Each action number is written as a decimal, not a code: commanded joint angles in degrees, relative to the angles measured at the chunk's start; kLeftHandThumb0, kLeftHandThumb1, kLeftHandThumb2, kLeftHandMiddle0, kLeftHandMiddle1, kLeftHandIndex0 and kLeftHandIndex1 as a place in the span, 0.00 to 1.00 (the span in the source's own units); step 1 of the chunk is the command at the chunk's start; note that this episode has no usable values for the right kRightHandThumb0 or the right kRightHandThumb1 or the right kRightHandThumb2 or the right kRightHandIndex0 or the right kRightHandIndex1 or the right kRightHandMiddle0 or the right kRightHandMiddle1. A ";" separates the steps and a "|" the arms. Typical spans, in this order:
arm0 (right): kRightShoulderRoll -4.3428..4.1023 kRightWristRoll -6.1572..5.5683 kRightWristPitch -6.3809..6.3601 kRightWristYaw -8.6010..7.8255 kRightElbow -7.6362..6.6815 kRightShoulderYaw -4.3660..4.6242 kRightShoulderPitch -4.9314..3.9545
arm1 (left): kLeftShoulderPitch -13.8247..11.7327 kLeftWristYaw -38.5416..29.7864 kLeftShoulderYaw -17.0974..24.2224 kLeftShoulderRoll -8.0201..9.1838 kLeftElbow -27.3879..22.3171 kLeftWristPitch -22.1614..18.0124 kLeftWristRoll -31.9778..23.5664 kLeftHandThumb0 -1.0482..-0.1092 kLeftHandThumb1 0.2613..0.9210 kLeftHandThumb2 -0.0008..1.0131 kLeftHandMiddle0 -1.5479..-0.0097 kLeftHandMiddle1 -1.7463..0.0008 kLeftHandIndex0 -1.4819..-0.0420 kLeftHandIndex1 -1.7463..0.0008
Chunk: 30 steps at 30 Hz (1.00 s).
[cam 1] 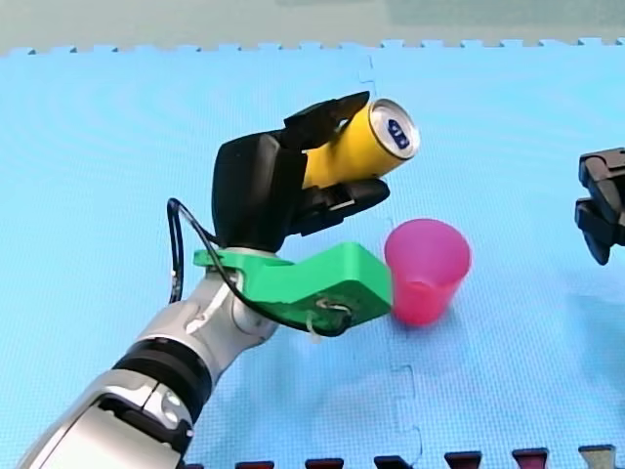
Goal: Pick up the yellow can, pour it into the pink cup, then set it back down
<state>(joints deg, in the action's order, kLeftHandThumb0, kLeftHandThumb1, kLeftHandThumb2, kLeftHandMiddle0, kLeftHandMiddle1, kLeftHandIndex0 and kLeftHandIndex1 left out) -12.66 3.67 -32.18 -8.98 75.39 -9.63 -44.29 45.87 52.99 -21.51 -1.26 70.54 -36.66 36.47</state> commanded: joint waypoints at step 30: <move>-0.60 0.96 0.34 0.06 0.43 0.75 -0.47 | 3.33 3.52 -7.06 2.44 0.23 -0.09 6.44 0.67 0.85 0.00 0.09 0.87 0.19 1.00</move>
<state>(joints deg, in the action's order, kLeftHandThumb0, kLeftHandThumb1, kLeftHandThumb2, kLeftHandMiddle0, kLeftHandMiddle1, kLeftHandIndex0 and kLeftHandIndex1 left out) -13.00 4.67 -31.97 -9.06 75.84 -8.83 -44.57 48.45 55.74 -28.13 0.80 70.85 -37.02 42.65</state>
